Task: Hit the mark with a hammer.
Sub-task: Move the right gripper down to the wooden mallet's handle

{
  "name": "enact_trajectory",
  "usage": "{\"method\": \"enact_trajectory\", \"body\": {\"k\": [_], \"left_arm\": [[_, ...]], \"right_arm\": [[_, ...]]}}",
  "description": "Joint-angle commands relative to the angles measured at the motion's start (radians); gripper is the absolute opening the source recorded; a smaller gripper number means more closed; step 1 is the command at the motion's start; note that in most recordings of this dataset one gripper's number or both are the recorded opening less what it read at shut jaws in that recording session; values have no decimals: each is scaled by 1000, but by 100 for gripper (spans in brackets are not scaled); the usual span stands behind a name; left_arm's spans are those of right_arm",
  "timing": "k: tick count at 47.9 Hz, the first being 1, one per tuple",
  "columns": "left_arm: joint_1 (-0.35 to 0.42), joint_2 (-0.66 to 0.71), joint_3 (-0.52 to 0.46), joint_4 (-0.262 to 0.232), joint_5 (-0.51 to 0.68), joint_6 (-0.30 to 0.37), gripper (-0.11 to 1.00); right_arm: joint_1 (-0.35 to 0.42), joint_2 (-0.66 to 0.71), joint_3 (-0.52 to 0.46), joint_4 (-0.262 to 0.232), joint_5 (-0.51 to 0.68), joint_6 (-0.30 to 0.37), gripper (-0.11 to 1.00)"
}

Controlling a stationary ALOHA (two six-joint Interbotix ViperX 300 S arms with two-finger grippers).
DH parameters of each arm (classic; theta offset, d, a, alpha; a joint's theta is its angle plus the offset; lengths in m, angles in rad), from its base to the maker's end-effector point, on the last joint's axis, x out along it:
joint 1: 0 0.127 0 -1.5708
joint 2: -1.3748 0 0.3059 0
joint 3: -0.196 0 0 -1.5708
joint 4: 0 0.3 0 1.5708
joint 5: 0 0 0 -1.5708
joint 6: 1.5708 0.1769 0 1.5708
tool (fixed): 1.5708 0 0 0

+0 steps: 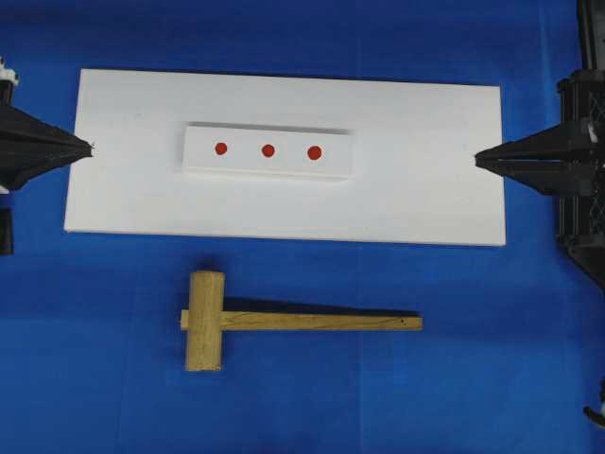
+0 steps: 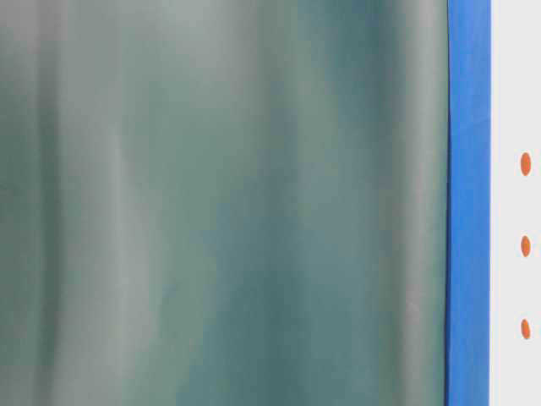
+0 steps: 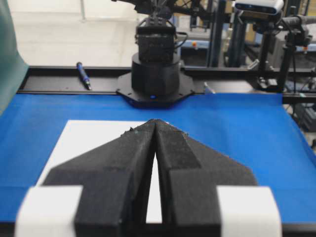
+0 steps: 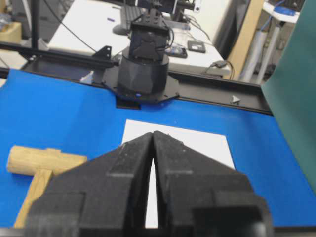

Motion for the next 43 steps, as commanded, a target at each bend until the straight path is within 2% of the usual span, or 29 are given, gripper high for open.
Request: {"method": "enact_trajectory", "body": {"k": [1, 6, 10, 18, 30, 33, 36, 40, 43], "left_arm": [[-9, 14, -21, -14, -8, -21, 0], [-9, 12, -20, -14, -8, -28, 0], [-9, 12, -20, -14, -6, -28, 0], [-9, 12, -20, -14, -8, -29, 0], [-9, 12, -18, -14, -6, -29, 0], [-9, 12, -18, -14, -6, -29, 0], [-9, 12, -18, -12, -6, -29, 0], [-9, 12, -18, -12, -6, -29, 0], [-9, 12, -17, -14, -6, -29, 0]], "right_arm": [[-2, 11, -34, 0, -6, -8, 0], [11, 26, -54, 0, 43, 8, -6], [37, 48, -71, 3, 67, 26, -6], [106, 104, -100, 3, 55, 84, -6], [195, 275, -153, 5, 17, 158, -2], [207, 330, -167, 11, -2, 176, 2], [213, 396, -183, 26, -12, 196, 12], [218, 472, -209, 51, -14, 221, 30], [230, 540, -239, 61, -11, 224, 50]]}}
